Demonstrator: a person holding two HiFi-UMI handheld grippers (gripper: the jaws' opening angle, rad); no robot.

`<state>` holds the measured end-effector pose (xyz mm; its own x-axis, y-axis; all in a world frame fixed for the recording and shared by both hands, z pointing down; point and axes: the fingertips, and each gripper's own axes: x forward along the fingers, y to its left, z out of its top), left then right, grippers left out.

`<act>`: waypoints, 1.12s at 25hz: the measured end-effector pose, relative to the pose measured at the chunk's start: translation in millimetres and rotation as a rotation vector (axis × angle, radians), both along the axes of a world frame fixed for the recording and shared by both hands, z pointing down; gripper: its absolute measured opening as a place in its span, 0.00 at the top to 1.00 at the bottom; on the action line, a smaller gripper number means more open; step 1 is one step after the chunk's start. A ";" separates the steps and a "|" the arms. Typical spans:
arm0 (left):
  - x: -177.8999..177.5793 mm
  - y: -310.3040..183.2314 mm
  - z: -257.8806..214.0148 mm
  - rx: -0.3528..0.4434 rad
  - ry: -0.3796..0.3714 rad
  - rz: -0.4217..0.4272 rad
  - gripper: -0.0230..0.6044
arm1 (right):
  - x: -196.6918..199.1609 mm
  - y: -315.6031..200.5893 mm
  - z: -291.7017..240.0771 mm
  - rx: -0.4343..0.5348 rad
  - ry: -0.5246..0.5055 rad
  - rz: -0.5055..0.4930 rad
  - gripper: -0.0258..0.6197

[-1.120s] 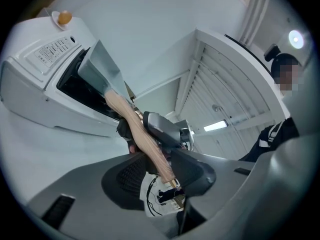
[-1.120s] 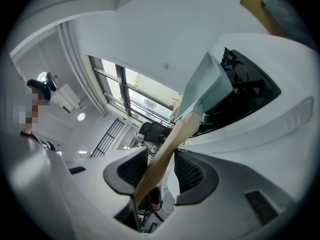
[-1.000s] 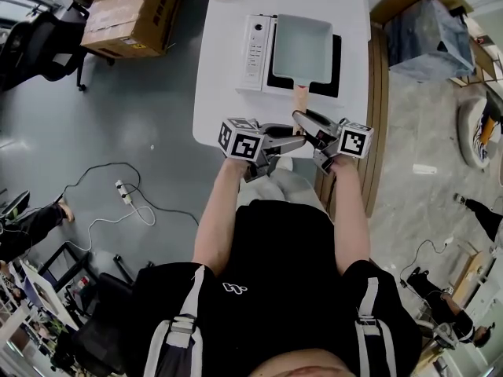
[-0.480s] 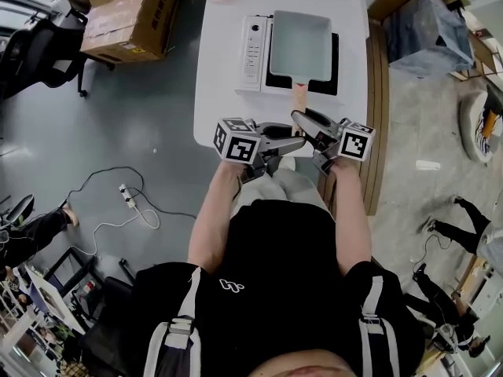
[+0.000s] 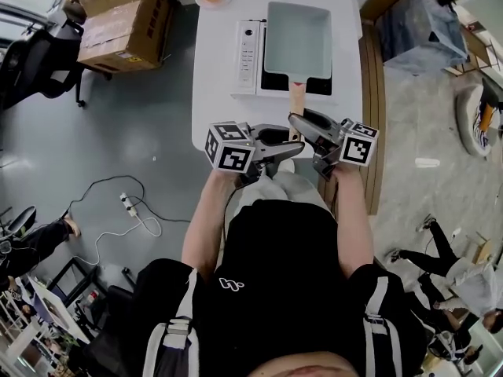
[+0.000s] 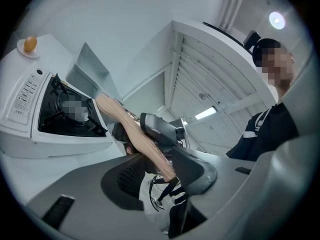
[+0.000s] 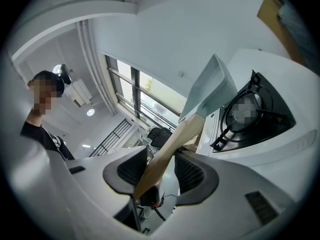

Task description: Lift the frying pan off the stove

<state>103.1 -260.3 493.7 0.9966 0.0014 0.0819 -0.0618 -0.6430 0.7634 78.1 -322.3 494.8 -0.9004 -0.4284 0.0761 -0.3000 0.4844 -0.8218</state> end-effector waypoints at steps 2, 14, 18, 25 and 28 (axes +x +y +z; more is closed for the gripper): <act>0.7 2.8 -5.6 0.012 0.003 0.011 0.68 | 0.8 2.9 -6.1 0.010 -0.001 -0.001 0.68; 2.6 13.1 -15.1 0.023 0.022 0.025 0.68 | 2.2 12.8 -15.3 0.022 0.019 -0.005 0.68; 0.6 14.2 -17.5 0.029 0.029 0.025 0.68 | 0.4 14.0 -18.2 0.029 0.016 -0.006 0.68; -0.6 16.5 -21.7 0.043 0.026 0.032 0.68 | -0.6 16.2 -22.3 0.040 0.013 -0.008 0.68; 1.9 17.6 -22.3 0.043 0.026 0.034 0.68 | 1.8 17.2 -23.0 0.038 0.010 -0.007 0.68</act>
<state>104.9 -242.8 471.4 0.9979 0.0327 0.0562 -0.0193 -0.6764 0.7363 79.8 -305.1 471.8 -0.9027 -0.4248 0.0690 -0.3047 0.5176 -0.7995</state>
